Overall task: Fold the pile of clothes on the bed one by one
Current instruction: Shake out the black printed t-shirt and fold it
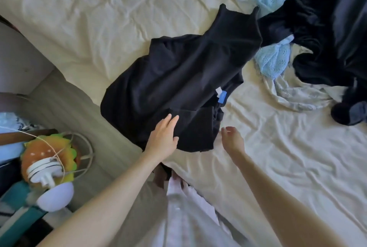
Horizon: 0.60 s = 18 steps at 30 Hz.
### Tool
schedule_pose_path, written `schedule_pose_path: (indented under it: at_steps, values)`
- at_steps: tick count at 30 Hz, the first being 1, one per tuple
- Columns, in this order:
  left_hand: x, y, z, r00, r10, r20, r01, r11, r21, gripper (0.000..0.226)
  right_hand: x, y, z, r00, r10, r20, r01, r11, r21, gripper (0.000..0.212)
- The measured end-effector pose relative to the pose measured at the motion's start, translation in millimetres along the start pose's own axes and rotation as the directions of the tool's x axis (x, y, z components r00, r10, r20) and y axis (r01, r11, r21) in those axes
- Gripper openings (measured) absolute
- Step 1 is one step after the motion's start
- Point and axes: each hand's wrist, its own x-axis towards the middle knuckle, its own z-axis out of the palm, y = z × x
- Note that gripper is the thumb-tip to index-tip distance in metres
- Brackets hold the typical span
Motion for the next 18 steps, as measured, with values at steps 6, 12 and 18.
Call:
schedule_pose_path:
  at_steps: [6, 12, 18]
  values:
    - [58.9, 18.7, 26.3, 0.988, 0.120, 0.095, -0.147, 0.909, 0.391, 0.088, 35.5, -2.7, 14.4, 0.946, 0.241, 0.215, -0.322, 0.753, 0.574, 0.023]
    - [46.2, 14.4, 31.8, 0.973, 0.131, 0.188, -0.195, 0.906, 0.376, 0.056, 23.6, -6.2, 0.1, 0.994, 0.062, 0.086, -0.105, 0.674, 0.732, 0.010]
    - [-13.3, 9.8, -2.1, 0.891, 0.067, 0.448, -0.123, 0.988, 0.098, 0.048, -24.5, -32.6, -65.8, 0.979, -0.161, -0.128, 0.205, 0.708, 0.676, 0.012]
